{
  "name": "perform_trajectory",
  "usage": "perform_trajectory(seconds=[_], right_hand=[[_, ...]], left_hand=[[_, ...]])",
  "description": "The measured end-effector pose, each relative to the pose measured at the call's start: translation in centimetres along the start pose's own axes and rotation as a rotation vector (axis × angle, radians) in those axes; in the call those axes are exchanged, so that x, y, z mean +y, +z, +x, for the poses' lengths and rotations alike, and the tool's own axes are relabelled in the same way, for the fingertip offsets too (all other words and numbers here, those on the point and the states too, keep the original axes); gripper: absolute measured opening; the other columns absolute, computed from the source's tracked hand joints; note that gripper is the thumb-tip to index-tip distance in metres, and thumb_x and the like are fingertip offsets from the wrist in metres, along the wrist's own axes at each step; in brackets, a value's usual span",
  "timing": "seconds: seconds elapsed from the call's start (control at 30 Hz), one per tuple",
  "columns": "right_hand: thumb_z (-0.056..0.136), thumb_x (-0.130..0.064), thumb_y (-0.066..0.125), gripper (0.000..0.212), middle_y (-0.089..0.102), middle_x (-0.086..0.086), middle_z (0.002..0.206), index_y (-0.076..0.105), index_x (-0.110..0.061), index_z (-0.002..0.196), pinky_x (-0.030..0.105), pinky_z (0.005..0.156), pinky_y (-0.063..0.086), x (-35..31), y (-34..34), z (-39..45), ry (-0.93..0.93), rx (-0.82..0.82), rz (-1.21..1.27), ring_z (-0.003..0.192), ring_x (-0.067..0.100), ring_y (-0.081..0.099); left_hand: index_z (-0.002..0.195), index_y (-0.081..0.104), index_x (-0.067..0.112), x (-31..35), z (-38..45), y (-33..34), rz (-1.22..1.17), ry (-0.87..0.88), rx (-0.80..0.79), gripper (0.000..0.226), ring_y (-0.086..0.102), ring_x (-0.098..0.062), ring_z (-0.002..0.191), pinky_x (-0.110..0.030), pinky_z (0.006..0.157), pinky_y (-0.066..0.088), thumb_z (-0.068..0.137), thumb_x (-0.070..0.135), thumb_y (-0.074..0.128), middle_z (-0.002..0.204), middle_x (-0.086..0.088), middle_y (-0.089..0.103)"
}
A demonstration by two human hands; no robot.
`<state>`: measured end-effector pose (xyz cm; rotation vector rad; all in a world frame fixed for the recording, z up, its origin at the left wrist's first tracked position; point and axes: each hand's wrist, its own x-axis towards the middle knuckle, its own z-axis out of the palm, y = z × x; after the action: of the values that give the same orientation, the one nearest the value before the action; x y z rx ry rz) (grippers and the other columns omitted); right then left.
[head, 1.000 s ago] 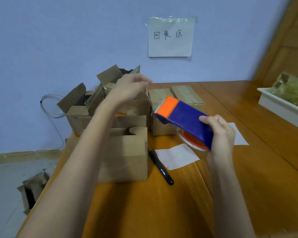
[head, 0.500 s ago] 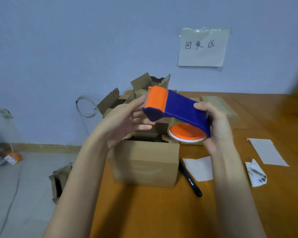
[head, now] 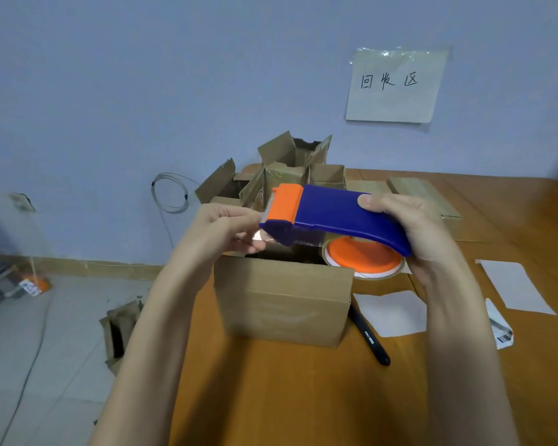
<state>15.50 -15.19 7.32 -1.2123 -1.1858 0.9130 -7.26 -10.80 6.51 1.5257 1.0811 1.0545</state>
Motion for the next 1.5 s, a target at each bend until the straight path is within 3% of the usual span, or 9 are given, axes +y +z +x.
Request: perform_trajectory(seconds=[0.23, 0.37, 0.5, 0.73, 0.87, 1.03, 1.2, 1.33, 1.5], right_hand=[[0.055, -0.027, 0.076, 0.023, 0.064, -0.007, 0.052, 0.066, -0.015, 0.072, 0.013, 0.042, 0.041, -1.2, -3.8, -1.3, -0.001, 0.189, 0.052, 0.043, 0.003, 0.055], [0.079, -0.017, 0.067, 0.008, 0.062, -0.007, 0.049, 0.065, -0.014, 0.072, 0.011, 0.040, 0.040, -0.9, -4.4, -1.4, 0.038, 0.203, 0.025, 0.041, 0.003, 0.054], [0.079, -0.020, 0.068, 0.006, 0.066, -0.007, 0.054, 0.067, -0.015, 0.076, 0.013, 0.043, 0.043, -0.1, -4.4, -1.1, 0.086, 0.223, 0.020, 0.045, 0.003, 0.058], [0.066, -0.029, 0.075, 0.020, 0.065, -0.008, 0.057, 0.066, -0.017, 0.078, 0.018, 0.049, 0.044, 0.7, -4.5, -0.6, 0.169, 0.248, 0.076, 0.046, 0.003, 0.058], [0.062, -0.032, 0.073, 0.024, 0.063, -0.010, 0.053, 0.062, -0.018, 0.078, 0.021, 0.052, 0.042, 0.9, -4.5, -0.4, 0.214, 0.245, 0.082, 0.043, 0.002, 0.056], [0.056, -0.030, 0.077, 0.031, 0.065, -0.009, 0.055, 0.063, -0.017, 0.081, 0.022, 0.055, 0.043, 0.9, -4.3, -0.3, 0.253, 0.190, 0.049, 0.044, 0.003, 0.058], [0.069, -0.032, 0.073, 0.020, 0.065, -0.008, 0.054, 0.066, -0.017, 0.081, 0.020, 0.052, 0.043, 1.0, -4.5, 0.1, 0.268, 0.154, -0.028, 0.048, 0.005, 0.057], [0.058, -0.033, 0.077, 0.030, 0.069, -0.001, 0.066, 0.069, -0.016, 0.082, 0.018, 0.047, 0.044, 0.9, -4.0, 0.4, 0.280, 0.079, -0.106, 0.051, 0.008, 0.059], [0.079, -0.030, 0.071, 0.012, 0.070, 0.000, 0.070, 0.069, -0.018, 0.081, 0.021, 0.054, 0.045, 1.5, -3.3, 1.3, 0.278, 0.054, -0.180, 0.057, 0.009, 0.061]], left_hand=[[0.068, 0.075, 0.019, -1.2, -1.2, -4.1, 0.000, 0.079, 0.333, 0.026, 0.059, -0.008, 0.066, -0.023, 0.066, 0.043, 0.090, 0.017, 0.060, 0.063, 0.003, 0.068], [0.080, 0.068, 0.014, -2.8, -1.1, -4.0, 0.054, 0.114, 0.212, 0.020, 0.063, 0.003, 0.084, -0.025, 0.092, 0.040, 0.093, 0.025, 0.056, 0.075, 0.007, 0.070], [0.093, 0.061, 0.014, -5.2, -0.8, -3.1, -0.051, 0.195, 0.096, 0.037, 0.060, 0.001, 0.099, -0.008, 0.085, 0.044, 0.068, 0.035, 0.079, 0.086, 0.001, 0.059], [0.104, 0.054, 0.016, -7.5, 1.1, -2.2, -0.146, 0.252, -0.013, 0.081, 0.055, -0.012, 0.121, -0.018, 0.092, 0.043, 0.042, 0.049, 0.091, 0.093, 0.005, 0.053], [0.111, 0.050, 0.025, -7.8, 0.8, -2.4, 0.000, 0.223, -0.026, 0.094, 0.052, -0.005, 0.122, -0.021, 0.096, 0.038, 0.034, 0.062, 0.089, 0.107, 0.014, 0.057], [0.113, 0.048, 0.025, -9.3, 0.4, -1.4, 0.029, 0.267, 0.069, 0.079, 0.062, -0.016, 0.109, -0.040, 0.101, 0.043, 0.046, 0.040, 0.088, 0.094, 0.014, 0.064], [0.115, 0.044, 0.018, -10.1, -0.1, 0.1, 0.030, 0.266, 0.191, 0.084, 0.061, -0.008, 0.103, -0.020, 0.091, 0.038, 0.047, 0.046, 0.085, 0.084, 0.020, 0.058], [0.114, 0.037, 0.019, -10.4, -0.2, 0.4, 0.021, 0.285, 0.220, 0.084, 0.060, -0.018, 0.107, -0.032, 0.098, 0.040, 0.048, 0.043, 0.085, 0.083, 0.028, 0.058], [0.107, 0.031, 0.018, -10.9, -0.9, 1.3, -0.064, 0.265, 0.316, 0.081, 0.061, -0.010, 0.102, -0.022, 0.098, 0.041, 0.050, 0.035, 0.086, 0.102, -0.008, 0.068]])
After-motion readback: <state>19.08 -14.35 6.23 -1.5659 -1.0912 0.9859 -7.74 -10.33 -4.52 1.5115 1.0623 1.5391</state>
